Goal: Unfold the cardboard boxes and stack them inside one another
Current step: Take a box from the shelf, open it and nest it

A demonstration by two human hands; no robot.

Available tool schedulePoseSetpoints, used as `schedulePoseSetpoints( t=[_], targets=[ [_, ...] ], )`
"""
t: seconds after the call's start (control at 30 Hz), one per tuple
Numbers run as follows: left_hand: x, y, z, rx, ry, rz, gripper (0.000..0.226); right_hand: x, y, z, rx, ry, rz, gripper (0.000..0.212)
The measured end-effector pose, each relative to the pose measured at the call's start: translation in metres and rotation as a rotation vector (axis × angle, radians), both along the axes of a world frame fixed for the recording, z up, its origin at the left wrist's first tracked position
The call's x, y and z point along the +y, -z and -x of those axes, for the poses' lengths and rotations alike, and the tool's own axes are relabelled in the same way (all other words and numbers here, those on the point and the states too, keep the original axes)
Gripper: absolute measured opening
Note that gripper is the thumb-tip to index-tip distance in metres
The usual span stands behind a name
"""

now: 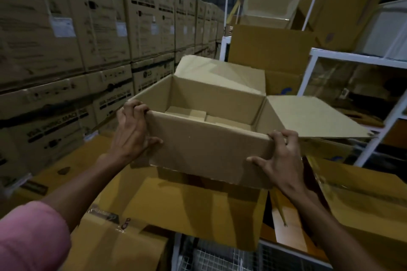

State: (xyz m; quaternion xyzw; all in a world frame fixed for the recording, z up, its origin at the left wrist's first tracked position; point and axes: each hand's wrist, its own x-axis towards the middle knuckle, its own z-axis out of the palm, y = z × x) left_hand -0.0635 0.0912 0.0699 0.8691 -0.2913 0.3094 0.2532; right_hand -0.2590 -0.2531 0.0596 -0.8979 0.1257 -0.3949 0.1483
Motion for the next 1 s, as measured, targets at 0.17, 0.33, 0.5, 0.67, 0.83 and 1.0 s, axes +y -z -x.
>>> schedulePoseSetpoints(
  t=[0.17, 0.33, 0.5, 0.67, 0.83, 1.0],
  targets=[
    [0.004, 0.007, -0.027, 0.106, -0.045, -0.070, 0.102, 0.001, 0.017, -0.030, 0.099, -0.012, -0.072, 0.081],
    [-0.002, 0.012, -0.050, 0.152, -0.065, -0.099, 0.103, 0.000, 0.022, -0.052, 0.148, -0.011, -0.129, 0.084],
    [-0.017, 0.020, -0.068, 0.236, -0.093, -0.126, 0.104, -0.004, 0.024, -0.073, 0.247, 0.056, -0.138, 0.083],
    [-0.029, 0.025, -0.081, 0.400, -0.137, -0.258, 0.096, 0.010, 0.013, -0.087, 0.474, 0.206, -0.196, 0.078],
    [-0.027, 0.028, -0.084, 0.437, -0.076, -0.354, 0.067, 0.008, 0.023, -0.081, 0.644, 0.217, -0.173, 0.074],
    [-0.019, 0.032, -0.093, 0.552, -0.142, -0.454, 0.052, 0.005, 0.030, -0.085, 0.517, 0.170, -0.385, 0.059]
  ],
)
